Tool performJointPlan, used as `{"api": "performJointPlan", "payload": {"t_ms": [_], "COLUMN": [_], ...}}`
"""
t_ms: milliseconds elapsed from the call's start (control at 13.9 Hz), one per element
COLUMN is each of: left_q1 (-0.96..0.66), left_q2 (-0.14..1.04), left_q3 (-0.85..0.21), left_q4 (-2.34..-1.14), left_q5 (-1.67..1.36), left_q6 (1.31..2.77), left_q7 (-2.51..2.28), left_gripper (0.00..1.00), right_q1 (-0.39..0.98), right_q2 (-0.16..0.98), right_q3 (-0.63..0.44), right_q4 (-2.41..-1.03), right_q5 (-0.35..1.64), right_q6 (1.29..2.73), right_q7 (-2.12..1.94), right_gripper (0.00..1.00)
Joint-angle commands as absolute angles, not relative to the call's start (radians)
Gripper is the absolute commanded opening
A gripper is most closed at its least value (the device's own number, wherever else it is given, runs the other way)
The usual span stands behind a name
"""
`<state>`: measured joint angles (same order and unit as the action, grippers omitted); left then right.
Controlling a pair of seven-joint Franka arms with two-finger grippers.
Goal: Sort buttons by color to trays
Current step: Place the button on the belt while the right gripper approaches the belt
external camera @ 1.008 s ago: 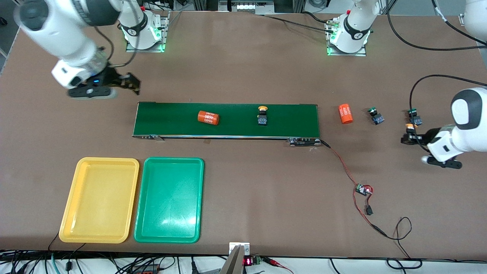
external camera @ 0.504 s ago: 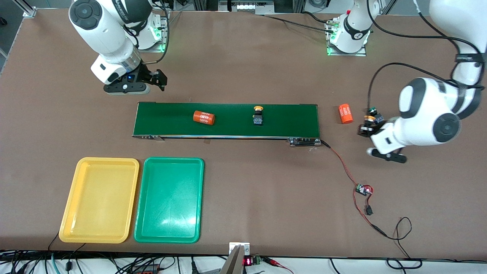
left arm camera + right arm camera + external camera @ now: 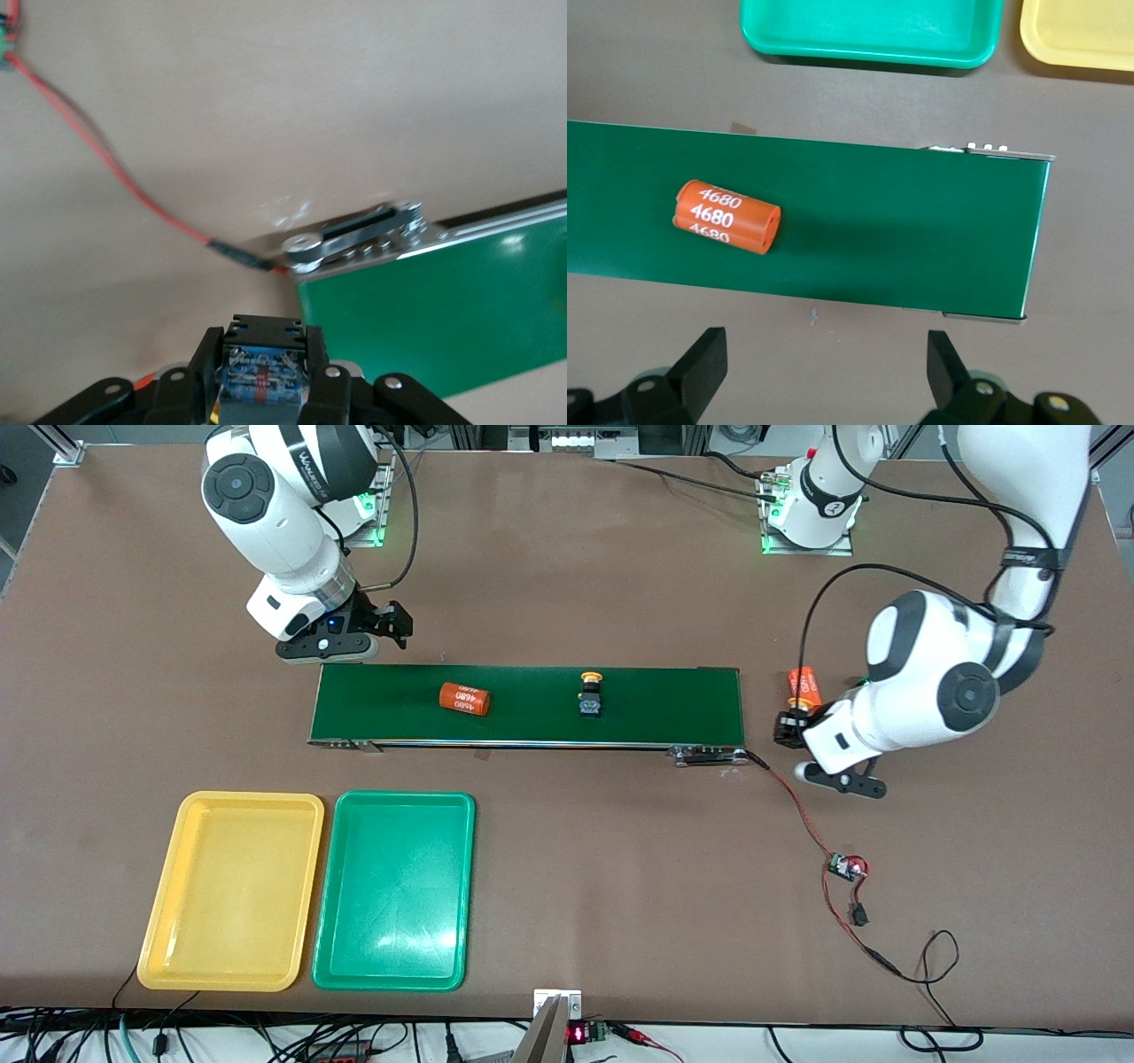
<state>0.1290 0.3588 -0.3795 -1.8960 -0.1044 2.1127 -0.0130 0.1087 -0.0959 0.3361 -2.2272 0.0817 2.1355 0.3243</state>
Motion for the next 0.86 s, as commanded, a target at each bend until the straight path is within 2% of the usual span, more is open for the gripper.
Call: {"api": "performJointPlan", "payload": {"t_ms": [0,216,432,792], "left_q1": [0.092,0.069,-0.004,-0.034], "left_q2": [0.288,0.268,0.270,0.293], "left_q3": [-0.402,-0.439,-0.442,-0.440], "left_q4": [-2.005,-2.029,-2.069,-2.149], "left_q5": [-0.138,-0.138,-0.137,-0.133], "left_q6": [2.212,2.230,2.296,2.422], "left_q7": [-0.105,-0.205,-0.285,-0.288], "left_gripper": [0.00,0.00,0.00,0.00], "right_q1": [0.115,0.117,0.121,0.166], "right_q2": [-0.101,-0.094,-0.094,-0.061], "right_q3": [0.336,0.337,0.337,0.339], "right_q4": [-2.232,-2.232,-2.232,-2.233], "right_q5": [0.068,0.061,0.060,0.022], "right_q6": [2.141,2.146,2.167,2.250], "right_q7": [0.347,0.348,0.350,0.454], "right_gripper": [1.00,1.00,1.00,1.00]}}
